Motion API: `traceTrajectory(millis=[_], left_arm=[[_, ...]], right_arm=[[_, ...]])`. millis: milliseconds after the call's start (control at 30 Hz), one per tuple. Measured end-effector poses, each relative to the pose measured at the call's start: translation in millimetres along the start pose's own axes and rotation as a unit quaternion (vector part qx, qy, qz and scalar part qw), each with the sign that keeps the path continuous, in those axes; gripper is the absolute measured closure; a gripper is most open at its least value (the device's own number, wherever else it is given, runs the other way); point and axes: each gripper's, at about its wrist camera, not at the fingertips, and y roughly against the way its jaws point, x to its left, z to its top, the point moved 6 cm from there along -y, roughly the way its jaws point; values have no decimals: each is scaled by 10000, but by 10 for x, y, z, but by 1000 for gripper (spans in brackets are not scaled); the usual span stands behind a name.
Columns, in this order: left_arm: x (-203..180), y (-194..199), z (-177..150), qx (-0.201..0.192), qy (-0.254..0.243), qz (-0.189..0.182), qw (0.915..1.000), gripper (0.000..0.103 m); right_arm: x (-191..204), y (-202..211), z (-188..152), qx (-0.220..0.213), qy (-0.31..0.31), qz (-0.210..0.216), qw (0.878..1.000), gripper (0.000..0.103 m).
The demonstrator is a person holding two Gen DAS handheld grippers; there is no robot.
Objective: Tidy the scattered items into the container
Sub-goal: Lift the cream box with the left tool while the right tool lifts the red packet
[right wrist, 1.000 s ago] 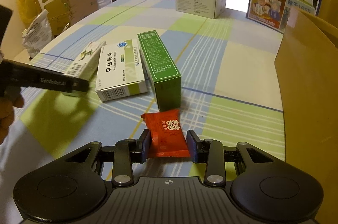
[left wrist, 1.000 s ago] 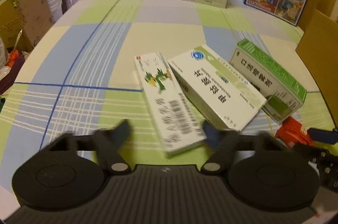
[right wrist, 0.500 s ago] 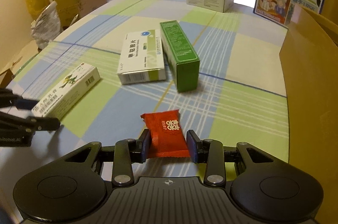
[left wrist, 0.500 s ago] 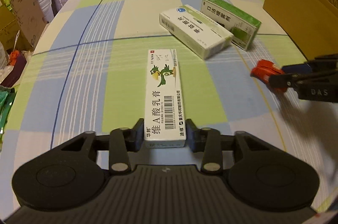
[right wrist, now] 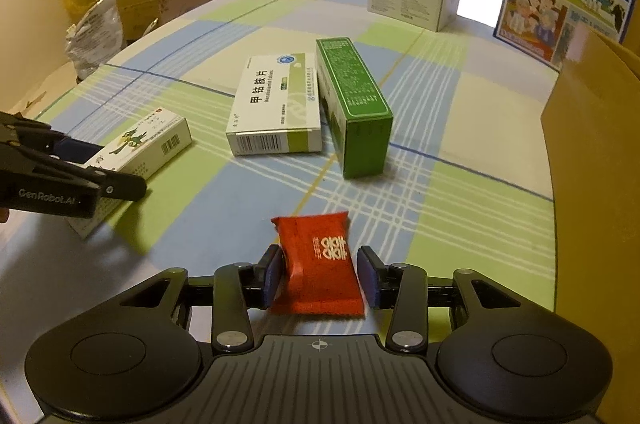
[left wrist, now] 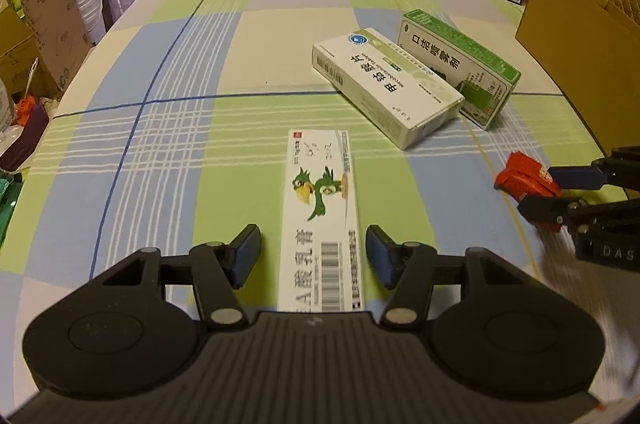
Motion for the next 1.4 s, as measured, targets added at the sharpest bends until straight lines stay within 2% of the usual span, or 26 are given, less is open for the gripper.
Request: traceTrajectory(millis=[133,167,200,400,533,700,900,1233,1400], left_arm=[[-6,-37,32,-40,-65,4,10000,56],[-7,-41,39,-56,-73,-5,10000,63],[-9,-38,44,-62,-80,-28,9999,70],[-33,70,-21,-20,-100,-45,9999,70],[-81,275,-95,-45,-115,-84,9999,70],[-128,633,-148,-171,-102,-98,9998,70],[-239,1074,-149,-373,-95,-164,9991,70],[-778,1670,-138,-669,-296,-552,9958,70],[-1090,1861,-179,-698,-437,-744,9938,70]], right_arm=[[11,-33,28,-21,79,-37,10000,65],[14,-42,37,-5,74,-39,10000,66],[18,-49,44,9,64,-15,10000,73],[16,22,16,29,-106,-50,9999,75],[3,201,47,-174,-221,-152,9995,75],[28,588,81,-528,-634,-230,9963,75],[103,1146,86,-873,-756,-353,9927,75],[-125,2146,9,-1388,-1047,-793,9816,75],[-253,2497,-83,-1532,-1164,-959,9766,75]])
